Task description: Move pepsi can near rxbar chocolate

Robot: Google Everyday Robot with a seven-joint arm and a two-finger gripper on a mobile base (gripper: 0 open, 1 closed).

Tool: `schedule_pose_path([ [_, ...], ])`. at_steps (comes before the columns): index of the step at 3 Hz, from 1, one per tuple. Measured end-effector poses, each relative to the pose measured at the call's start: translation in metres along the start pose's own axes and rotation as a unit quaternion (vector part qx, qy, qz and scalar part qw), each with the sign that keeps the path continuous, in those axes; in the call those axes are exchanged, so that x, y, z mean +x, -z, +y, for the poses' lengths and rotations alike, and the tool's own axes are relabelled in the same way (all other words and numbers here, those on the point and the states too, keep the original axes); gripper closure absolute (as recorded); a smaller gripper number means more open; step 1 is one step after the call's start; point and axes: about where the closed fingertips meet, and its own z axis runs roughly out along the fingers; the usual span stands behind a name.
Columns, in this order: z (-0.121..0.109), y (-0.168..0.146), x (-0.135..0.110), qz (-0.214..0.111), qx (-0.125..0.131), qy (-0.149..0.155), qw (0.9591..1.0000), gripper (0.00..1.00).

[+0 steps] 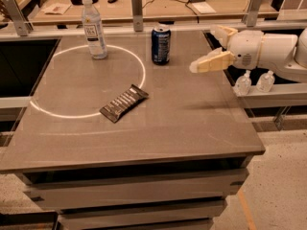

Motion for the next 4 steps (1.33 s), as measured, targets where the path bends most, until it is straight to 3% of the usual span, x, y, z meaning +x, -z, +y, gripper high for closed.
schedule_pose_path([
  [1,-0.007,-0.022,0.009,0.027,-0.013,0.027,0.9992,0.0],
  [2,-0.013,-0.047,0.013,0.029,-0.024,0.042,0.9984,0.0],
  [3,-0.025,-0.076,0.026,0.025,-0.01,0.01,0.9996,0.0],
  [4,-0.033,-0.092,0.032,0.023,-0.001,-0.003,0.9997,0.0],
])
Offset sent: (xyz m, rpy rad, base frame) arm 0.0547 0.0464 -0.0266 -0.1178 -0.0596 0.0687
